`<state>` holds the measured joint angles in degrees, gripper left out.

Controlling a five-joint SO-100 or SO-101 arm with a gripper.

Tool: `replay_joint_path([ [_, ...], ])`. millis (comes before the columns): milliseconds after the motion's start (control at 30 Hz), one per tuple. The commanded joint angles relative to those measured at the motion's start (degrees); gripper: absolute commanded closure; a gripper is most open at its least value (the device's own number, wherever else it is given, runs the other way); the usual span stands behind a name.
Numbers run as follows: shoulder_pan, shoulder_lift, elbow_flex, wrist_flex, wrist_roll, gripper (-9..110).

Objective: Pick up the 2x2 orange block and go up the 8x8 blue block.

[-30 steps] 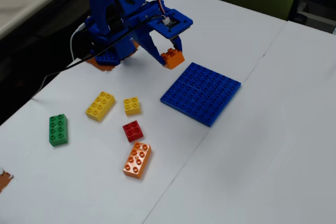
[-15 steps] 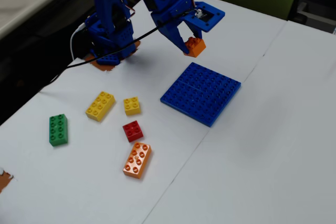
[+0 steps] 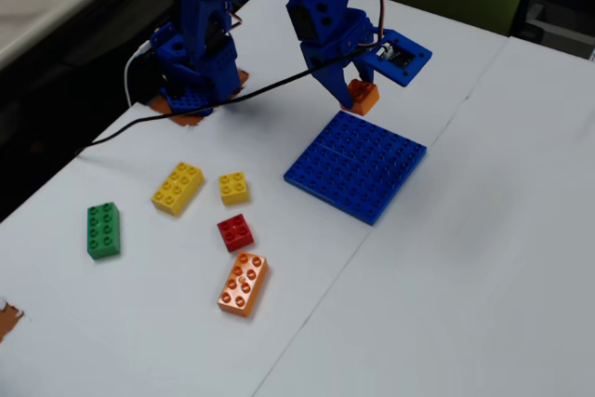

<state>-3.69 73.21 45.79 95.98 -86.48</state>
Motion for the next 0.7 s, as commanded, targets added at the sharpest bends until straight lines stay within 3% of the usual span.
replay_joint_path([
  [0,0.4,-0.9,-4.6,1.8,-2.6,101],
  [367,4.1,-3.4,-7.9,3.7,-8.5,101],
  [667,4.7,-6.7,-11.0,3.6,-5.4,101],
])
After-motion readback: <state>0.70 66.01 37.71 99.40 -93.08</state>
